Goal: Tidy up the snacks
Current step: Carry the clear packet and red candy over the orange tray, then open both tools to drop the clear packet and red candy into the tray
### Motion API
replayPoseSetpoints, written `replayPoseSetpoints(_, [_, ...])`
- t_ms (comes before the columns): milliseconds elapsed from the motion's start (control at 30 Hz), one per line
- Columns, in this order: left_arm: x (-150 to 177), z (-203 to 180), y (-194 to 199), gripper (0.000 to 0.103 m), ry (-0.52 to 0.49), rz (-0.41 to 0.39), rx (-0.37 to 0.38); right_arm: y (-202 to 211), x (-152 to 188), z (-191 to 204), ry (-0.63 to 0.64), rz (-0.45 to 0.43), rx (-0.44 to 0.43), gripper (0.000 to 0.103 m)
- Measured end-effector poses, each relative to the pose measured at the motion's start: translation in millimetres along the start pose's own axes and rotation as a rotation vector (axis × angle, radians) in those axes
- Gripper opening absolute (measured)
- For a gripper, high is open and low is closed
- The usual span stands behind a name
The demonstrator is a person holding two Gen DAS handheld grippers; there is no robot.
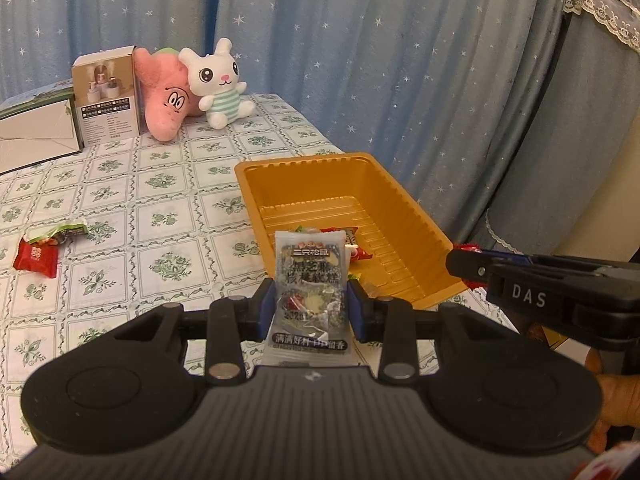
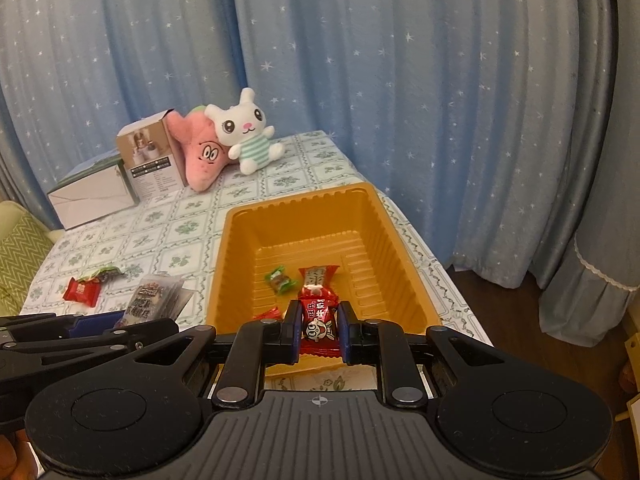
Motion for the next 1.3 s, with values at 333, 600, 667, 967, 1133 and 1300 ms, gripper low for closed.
replayPoseSetpoints(333, [-13.9, -3.8, -26.7, 0.034, 0.004, 0.016, 0.012, -16.6, -14.7, -19.7, -0.027, -0.004, 0.010, 0.019])
replayPoseSetpoints(600, [-23.0, -5.1, -47.8, 0.034, 0.013, 0.030, 0.018, -31.2, -25.6, -29.3, -0.042, -0.003, 0.005, 0.019])
replayPoseSetpoints(667, [-24.4, -5.3, -52.2, 0.034, 0.015, 0.033, 0.021, -33.1, -26.5, -29.9, -0.044, -0.003, 0.005, 0.019])
replayPoseSetpoints(967, [-29.7, -8.5, -71.0, 0.034, 0.025, 0.045, 0.030, -46.8, -32.7, -38.8, -0.058, -0.002, 0.012, 0.019])
replayPoseSetpoints(1133, [-31.7, -11.3, -78.8, 0.034, 0.031, 0.048, 0.040, -50.2, -33.9, -41.5, -0.065, -0.001, 0.017, 0.019])
replayPoseSetpoints(1300, [-34.1, -11.1, -85.0, 0.049, 0.039, 0.037, 0.055, -52.2, -33.5, -43.8, -0.073, 0.002, 0.015, 0.019])
Point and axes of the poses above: each gripper's, at about its wrist camera, not at the fingertips, and y roughly against the way its jaws point, z to its left, x to its underside, the point moved 7 cm from there along -y, roughly the way its jaws point, and after that the axes turned 2 degrees about -y, right-handed, at the moved point
